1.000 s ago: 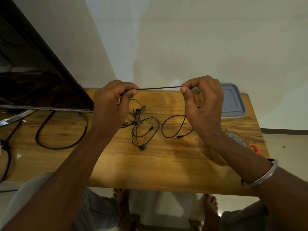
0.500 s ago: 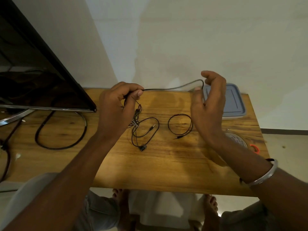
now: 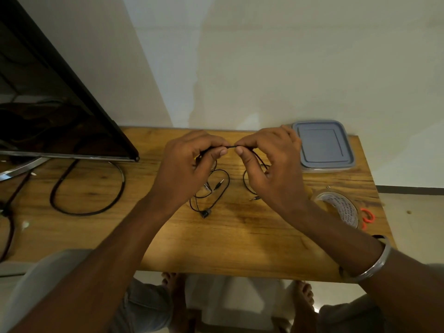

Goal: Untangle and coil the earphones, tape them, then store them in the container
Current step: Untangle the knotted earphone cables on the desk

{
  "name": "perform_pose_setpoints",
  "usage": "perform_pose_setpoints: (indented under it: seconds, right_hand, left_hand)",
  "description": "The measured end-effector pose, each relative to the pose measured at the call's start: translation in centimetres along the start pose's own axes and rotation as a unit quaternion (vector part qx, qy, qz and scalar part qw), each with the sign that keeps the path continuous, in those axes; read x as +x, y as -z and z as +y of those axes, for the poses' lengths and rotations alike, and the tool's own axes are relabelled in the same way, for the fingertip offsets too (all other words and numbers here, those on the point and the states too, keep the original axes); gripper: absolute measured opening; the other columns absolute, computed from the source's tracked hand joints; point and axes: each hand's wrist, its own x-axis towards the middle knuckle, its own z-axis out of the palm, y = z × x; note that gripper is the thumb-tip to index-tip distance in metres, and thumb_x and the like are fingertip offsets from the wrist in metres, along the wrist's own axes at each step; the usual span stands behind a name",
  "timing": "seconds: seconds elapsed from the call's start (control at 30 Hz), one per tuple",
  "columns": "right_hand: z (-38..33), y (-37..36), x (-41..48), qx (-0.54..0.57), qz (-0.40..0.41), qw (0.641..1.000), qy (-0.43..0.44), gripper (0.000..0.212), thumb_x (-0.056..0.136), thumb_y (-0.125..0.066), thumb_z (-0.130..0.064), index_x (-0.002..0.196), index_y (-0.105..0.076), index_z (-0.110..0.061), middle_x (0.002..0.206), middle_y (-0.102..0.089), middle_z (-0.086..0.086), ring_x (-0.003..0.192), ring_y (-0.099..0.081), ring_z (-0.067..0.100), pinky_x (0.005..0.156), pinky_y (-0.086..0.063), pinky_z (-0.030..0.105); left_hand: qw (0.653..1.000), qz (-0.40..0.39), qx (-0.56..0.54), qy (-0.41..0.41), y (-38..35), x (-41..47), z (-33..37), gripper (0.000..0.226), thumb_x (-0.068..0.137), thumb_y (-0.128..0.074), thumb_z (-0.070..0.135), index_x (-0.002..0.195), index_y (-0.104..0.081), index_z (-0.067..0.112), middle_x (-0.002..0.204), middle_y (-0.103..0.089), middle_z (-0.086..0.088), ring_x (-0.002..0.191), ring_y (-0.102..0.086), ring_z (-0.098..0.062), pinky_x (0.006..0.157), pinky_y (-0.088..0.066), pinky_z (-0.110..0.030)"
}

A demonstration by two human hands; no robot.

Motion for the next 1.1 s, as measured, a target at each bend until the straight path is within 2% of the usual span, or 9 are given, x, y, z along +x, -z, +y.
perform_pose_setpoints:
  seconds: [0.17,0.27,0.4,0.63,0.7,0.77,0.83,0.9,1.1]
  right_hand:
    - [0.1,0.5,0.5,0.017,0.062,0.997,-0.030,0.007,0.095,-0.065,-0.022,0.094,-0.070,-0.017,0.091,-0.066,-0.012,0.094,-0.060,0.016,0.088,-0.043,0.055]
    - [0.7,0.9,1.0,0.050,0.086,0.993,-0.066,0.007,0.097,-0.062,-0.021,0.096,-0.068,-0.017,0.092,-0.062,-0.017,0.095,-0.059,0.013,0.083,-0.047,0.056]
    - [1.6,1.3,1.6,0.079,0.114,0.984,-0.112,0.008,0.098,-0.060,-0.018,0.096,-0.067,-0.015,0.091,-0.064,-0.012,0.094,-0.061,0.018,0.082,-0.049,0.051]
    - [1.6,0.9,1.3,0.116,0.125,0.970,-0.173,0.017,0.100,-0.053,-0.013,0.112,-0.065,-0.011,0.105,-0.068,-0.002,0.104,-0.063,0.015,0.088,-0.053,0.044]
    - [1.2,0.8,1.1,0.088,0.116,0.978,-0.148,0.027,0.100,-0.050,-0.013,0.124,-0.060,-0.009,0.119,-0.065,0.000,0.114,-0.059,0.015,0.095,-0.049,0.047]
    - [0.4,0.9,0.8,0.024,0.074,0.995,-0.064,0.032,0.098,-0.051,-0.017,0.129,-0.059,-0.009,0.125,-0.062,0.001,0.120,-0.055,0.017,0.100,-0.042,0.051]
    - [-0.4,0.6,0.4,-0.037,0.011,0.999,0.025,0.031,0.097,-0.056,-0.026,0.124,-0.064,-0.013,0.120,-0.066,-0.001,0.120,-0.055,0.018,0.106,-0.034,0.055]
    - [-0.5,0.0,-0.1,-0.064,-0.032,0.996,0.055,0.022,0.097,-0.063,-0.031,0.113,-0.070,-0.019,0.107,-0.070,-0.008,0.112,-0.060,0.016,0.110,-0.029,0.058]
    - [0.6,-0.1,0.0,-0.009,-0.033,0.999,0.040,0.010,0.096,-0.068,-0.026,0.099,-0.074,-0.019,0.091,-0.070,-0.009,0.091,-0.060,0.013,0.089,-0.043,0.050]
  left_hand:
    - [1.000,0.016,0.013,0.019,0.5,0.0,-0.6,0.010,0.091,-0.069,0.010,0.098,-0.076,0.008,0.088,-0.072,0.006,0.080,-0.068,-0.005,0.073,-0.054,-0.023]
    - [0.999,0.030,0.012,0.036,0.7,0.0,-1.0,0.011,0.091,-0.069,0.009,0.099,-0.076,0.008,0.088,-0.074,0.002,0.079,-0.068,-0.007,0.073,-0.055,-0.025]
    - [0.998,0.035,0.014,0.040,1.0,0.1,-1.4,0.011,0.091,-0.069,0.009,0.100,-0.076,0.007,0.086,-0.073,0.001,0.077,-0.069,-0.011,0.069,-0.056,-0.033]
    - [0.997,0.044,0.007,0.059,1.0,0.1,-1.2,0.010,0.091,-0.068,0.008,0.098,-0.075,0.009,0.082,-0.070,0.010,0.076,-0.068,-0.007,0.069,-0.054,-0.026]
    - [0.997,0.045,-0.004,0.065,0.9,0.1,-1.0,0.010,0.091,-0.068,0.008,0.098,-0.075,0.011,0.081,-0.069,0.011,0.076,-0.067,-0.006,0.069,-0.053,-0.023]
    - [0.998,0.032,-0.013,0.061,0.7,0.1,-0.6,0.010,0.091,-0.068,0.008,0.097,-0.075,0.011,0.081,-0.071,0.006,0.076,-0.067,-0.007,0.068,-0.052,-0.021]
    - [0.999,0.008,-0.022,0.040,0.2,0.0,-0.2,0.009,0.092,-0.068,0.007,0.096,-0.076,0.008,0.083,-0.072,0.001,0.075,-0.067,-0.009,0.067,-0.054,-0.026]
    - [0.999,-0.015,-0.027,0.014,-0.3,-0.2,-0.1,0.009,0.092,-0.067,0.006,0.095,-0.075,0.006,0.084,-0.071,0.000,0.075,-0.067,-0.013,0.064,-0.053,-0.034]
    - [0.999,-0.022,-0.039,0.013,-0.6,-0.3,-0.3,0.010,0.091,-0.068,0.007,0.096,-0.076,0.009,0.082,-0.071,0.003,0.075,-0.067,-0.012,0.063,-0.052,-0.039]
